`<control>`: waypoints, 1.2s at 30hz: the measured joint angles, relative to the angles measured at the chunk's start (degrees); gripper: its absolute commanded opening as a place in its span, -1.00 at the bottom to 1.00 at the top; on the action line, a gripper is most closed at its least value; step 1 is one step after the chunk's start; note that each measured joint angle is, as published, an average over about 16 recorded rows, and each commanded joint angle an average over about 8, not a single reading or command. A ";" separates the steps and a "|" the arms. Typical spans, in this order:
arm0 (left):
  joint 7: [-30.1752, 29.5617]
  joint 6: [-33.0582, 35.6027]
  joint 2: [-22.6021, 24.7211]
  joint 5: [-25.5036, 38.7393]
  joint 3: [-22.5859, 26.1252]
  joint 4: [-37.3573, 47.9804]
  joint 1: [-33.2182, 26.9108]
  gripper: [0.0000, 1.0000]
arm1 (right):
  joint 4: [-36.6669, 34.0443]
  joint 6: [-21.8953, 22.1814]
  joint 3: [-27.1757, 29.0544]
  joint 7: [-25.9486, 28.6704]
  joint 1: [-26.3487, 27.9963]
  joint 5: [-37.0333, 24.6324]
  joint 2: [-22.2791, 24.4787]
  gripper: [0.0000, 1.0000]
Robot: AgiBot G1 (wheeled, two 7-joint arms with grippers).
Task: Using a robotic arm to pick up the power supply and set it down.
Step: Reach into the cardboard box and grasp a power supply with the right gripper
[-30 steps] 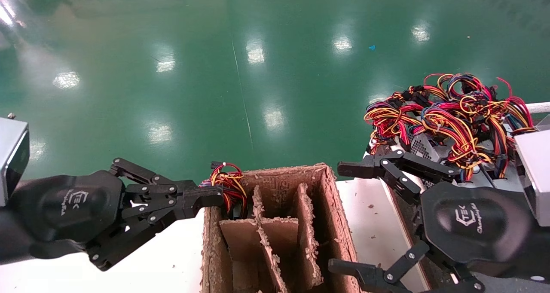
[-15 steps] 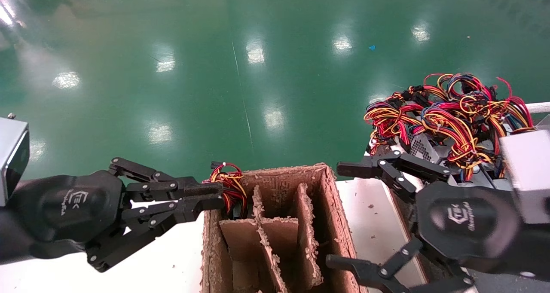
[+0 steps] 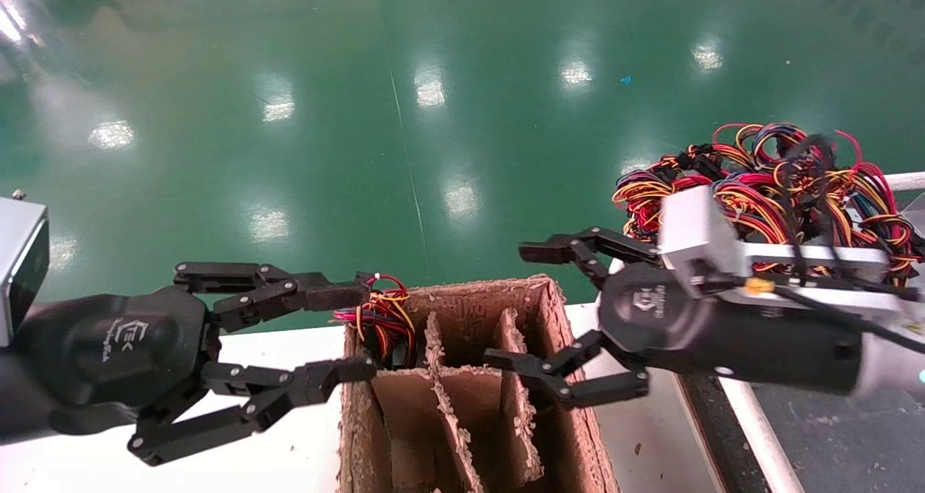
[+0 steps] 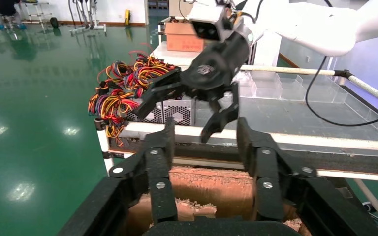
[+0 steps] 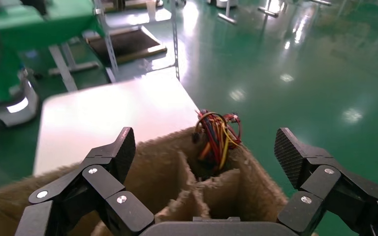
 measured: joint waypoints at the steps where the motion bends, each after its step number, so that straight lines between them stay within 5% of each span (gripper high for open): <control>1: 0.00 0.00 0.00 0.00 0.00 0.00 0.00 1.00 | -0.25 0.22 -0.25 0.01 0.34 -0.49 -0.38 1.00; 27: 0.00 -0.02 -0.02 -0.06 0.00 0.03 0.02 1.00 | -15.15 6.21 -7.14 -3.60 5.13 -10.95 -15.39 1.00; 35: 0.01 -0.02 -0.02 -0.06 0.00 0.03 0.02 1.00 | -25.29 6.76 -9.03 -7.74 7.28 -12.82 -22.18 -0.89; 36: 0.01 -0.02 -0.02 -0.06 0.00 0.03 0.02 1.00 | -26.88 6.72 -9.25 -8.48 7.69 -13.02 -23.11 -1.00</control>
